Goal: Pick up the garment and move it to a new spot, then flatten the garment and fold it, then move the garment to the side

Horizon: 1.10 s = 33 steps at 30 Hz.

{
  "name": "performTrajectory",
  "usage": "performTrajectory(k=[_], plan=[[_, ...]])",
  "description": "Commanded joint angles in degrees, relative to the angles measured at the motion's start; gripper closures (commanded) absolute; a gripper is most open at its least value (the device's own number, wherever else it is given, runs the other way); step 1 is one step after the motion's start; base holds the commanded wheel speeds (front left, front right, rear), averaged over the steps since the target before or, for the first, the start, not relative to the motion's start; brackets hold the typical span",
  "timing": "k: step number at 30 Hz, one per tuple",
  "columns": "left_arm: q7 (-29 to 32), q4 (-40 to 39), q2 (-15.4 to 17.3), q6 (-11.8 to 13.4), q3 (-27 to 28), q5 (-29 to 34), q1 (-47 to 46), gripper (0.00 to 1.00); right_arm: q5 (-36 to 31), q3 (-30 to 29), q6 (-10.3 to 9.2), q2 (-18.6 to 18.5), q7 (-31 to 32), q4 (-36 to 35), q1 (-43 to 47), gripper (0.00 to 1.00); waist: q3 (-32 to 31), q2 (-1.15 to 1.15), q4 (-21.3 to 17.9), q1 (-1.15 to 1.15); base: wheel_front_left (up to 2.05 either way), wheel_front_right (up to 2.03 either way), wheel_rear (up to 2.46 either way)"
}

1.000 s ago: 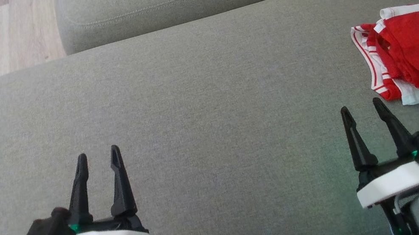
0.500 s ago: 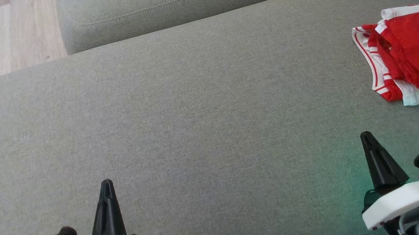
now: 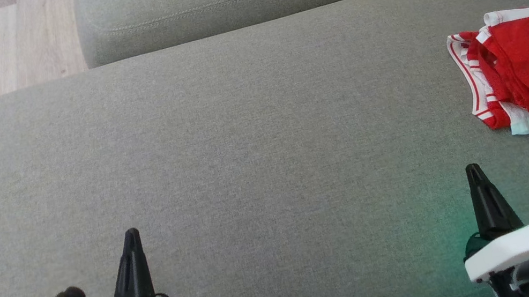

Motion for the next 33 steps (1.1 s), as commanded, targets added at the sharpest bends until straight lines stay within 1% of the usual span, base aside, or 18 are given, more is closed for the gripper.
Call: performTrajectory(k=[1,33], plan=[[0.2,-1.4,0.7,-0.4,1.4,-1.6,-3.0,1.0,1.9,-0.2,-0.01,-0.8,0.2,-2.1,-3.0,1.0,0.0,0.0,0.0,0.0,0.0,0.0,0.0],[4.9,1.4,1.4,-2.8,5.0,-21.1,-5.2,1.0,24.0,-2.2,-0.02,-1.4,5.0,-3.0,-4.1,1.0,-0.2,0.0,0.8,0.0,0.0,0.0,0.0]])
